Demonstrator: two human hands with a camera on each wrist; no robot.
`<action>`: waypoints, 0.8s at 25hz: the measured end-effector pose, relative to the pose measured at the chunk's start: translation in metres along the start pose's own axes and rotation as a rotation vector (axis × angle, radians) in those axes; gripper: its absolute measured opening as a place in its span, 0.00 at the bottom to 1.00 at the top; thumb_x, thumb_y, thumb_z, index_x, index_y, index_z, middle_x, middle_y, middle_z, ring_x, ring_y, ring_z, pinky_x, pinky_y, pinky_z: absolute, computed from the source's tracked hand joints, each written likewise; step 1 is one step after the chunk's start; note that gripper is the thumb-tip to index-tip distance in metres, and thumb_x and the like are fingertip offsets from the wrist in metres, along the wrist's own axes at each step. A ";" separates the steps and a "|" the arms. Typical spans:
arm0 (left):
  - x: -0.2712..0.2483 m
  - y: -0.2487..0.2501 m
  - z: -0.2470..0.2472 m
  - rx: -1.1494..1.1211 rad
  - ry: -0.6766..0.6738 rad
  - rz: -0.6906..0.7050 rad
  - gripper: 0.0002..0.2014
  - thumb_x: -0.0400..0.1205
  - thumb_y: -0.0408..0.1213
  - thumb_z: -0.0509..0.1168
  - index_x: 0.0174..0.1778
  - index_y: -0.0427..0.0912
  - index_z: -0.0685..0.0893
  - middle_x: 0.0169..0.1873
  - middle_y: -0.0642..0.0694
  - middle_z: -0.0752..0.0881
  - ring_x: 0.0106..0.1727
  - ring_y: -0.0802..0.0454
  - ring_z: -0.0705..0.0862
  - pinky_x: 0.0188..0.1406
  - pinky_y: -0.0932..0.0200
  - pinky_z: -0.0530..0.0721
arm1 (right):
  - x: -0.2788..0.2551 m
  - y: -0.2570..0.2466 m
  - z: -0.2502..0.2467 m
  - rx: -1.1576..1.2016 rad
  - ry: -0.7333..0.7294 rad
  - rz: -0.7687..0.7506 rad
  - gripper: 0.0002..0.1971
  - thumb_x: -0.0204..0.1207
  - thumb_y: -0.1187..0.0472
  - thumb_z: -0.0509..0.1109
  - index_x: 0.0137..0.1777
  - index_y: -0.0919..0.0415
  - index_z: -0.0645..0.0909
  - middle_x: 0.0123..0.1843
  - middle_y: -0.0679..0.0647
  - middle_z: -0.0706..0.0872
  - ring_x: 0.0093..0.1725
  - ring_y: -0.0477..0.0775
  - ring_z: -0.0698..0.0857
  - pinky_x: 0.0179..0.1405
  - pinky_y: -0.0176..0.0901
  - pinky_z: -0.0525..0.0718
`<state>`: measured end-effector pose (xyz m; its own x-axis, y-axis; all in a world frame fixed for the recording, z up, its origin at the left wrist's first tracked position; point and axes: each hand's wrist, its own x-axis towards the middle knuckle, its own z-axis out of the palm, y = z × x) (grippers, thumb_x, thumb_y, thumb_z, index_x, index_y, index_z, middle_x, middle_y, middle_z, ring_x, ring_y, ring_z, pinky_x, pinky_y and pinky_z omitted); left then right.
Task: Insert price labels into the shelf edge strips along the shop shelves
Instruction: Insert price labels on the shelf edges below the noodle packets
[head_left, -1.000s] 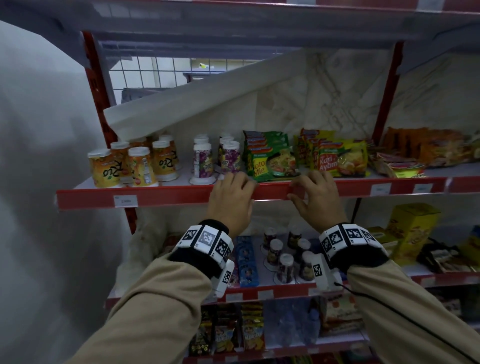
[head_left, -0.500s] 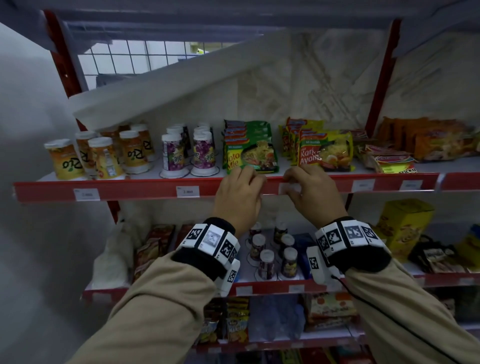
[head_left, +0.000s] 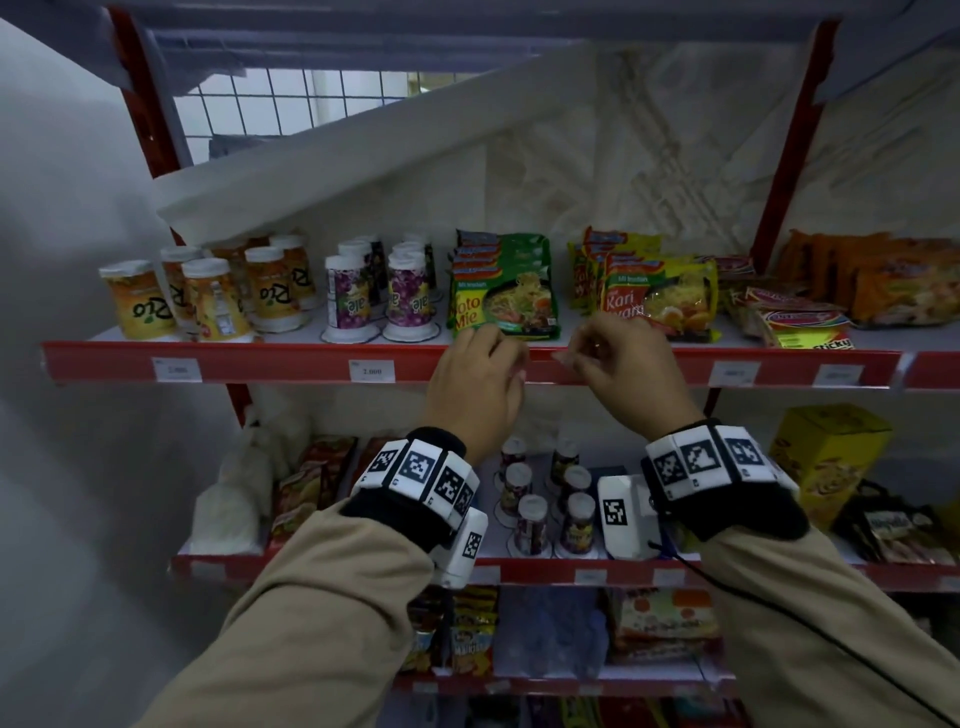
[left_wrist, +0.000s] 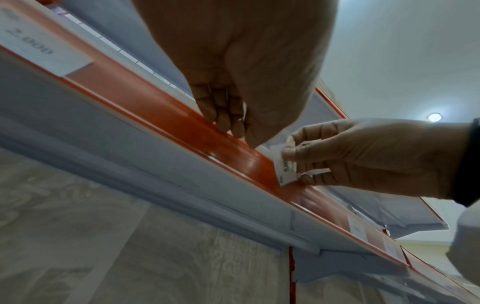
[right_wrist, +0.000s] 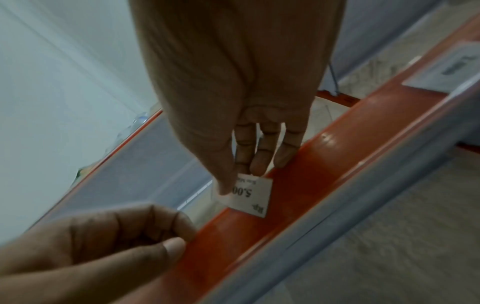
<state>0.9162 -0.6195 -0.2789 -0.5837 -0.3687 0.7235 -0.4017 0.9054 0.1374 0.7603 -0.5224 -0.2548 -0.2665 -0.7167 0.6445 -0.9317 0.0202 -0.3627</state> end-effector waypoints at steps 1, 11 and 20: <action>0.000 0.000 0.001 -0.022 0.007 -0.019 0.07 0.81 0.34 0.62 0.51 0.38 0.83 0.49 0.41 0.79 0.52 0.43 0.75 0.48 0.52 0.73 | 0.001 0.001 -0.002 0.126 0.053 0.039 0.05 0.74 0.64 0.73 0.43 0.55 0.80 0.39 0.47 0.84 0.43 0.46 0.82 0.39 0.35 0.77; 0.000 0.005 0.007 -0.111 0.084 -0.123 0.19 0.85 0.50 0.59 0.59 0.37 0.81 0.50 0.41 0.81 0.52 0.43 0.76 0.49 0.49 0.75 | -0.010 -0.016 0.018 0.722 0.123 0.194 0.08 0.75 0.68 0.74 0.49 0.57 0.81 0.50 0.58 0.87 0.50 0.55 0.88 0.48 0.44 0.87; 0.003 -0.008 0.000 -0.064 0.044 -0.068 0.08 0.83 0.39 0.62 0.50 0.38 0.81 0.47 0.42 0.81 0.50 0.44 0.76 0.45 0.49 0.76 | -0.003 -0.008 0.012 0.198 0.168 0.079 0.04 0.78 0.63 0.68 0.47 0.54 0.84 0.41 0.48 0.86 0.46 0.54 0.84 0.45 0.53 0.84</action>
<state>0.9173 -0.6279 -0.2779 -0.5241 -0.4216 0.7399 -0.3924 0.8907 0.2295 0.7718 -0.5293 -0.2619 -0.3894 -0.5921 0.7056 -0.8444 -0.0766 -0.5303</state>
